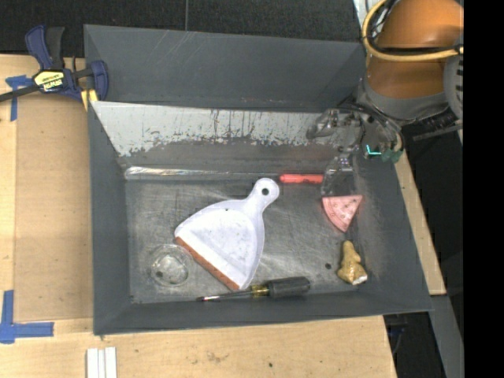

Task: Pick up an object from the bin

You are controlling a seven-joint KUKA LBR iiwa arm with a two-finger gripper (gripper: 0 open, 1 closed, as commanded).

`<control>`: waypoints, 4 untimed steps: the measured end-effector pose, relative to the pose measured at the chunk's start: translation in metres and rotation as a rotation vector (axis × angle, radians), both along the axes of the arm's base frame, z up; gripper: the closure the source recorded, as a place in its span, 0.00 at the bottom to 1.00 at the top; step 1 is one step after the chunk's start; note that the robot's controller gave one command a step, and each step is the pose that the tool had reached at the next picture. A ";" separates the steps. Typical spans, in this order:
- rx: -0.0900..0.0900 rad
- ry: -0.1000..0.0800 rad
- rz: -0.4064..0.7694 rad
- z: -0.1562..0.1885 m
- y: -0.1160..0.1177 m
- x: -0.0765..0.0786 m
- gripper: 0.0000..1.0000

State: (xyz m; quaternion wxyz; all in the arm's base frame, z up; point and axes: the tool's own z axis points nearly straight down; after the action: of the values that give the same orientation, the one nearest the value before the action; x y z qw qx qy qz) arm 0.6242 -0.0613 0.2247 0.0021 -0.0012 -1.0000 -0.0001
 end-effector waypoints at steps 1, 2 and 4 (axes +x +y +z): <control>-0.001 -0.009 0.001 0.005 0.000 0.001 0.00; -0.002 -0.013 0.040 -0.052 0.042 -0.012 0.00; -0.001 -0.009 0.209 -0.094 0.051 -0.011 0.00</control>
Offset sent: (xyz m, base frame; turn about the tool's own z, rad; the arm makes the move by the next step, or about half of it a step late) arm -0.0191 0.0591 -0.0741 -0.0566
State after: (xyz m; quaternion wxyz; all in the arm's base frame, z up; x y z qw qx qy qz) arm 0.6132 -0.0106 0.1308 -0.0024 0.1031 -0.9947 0.0006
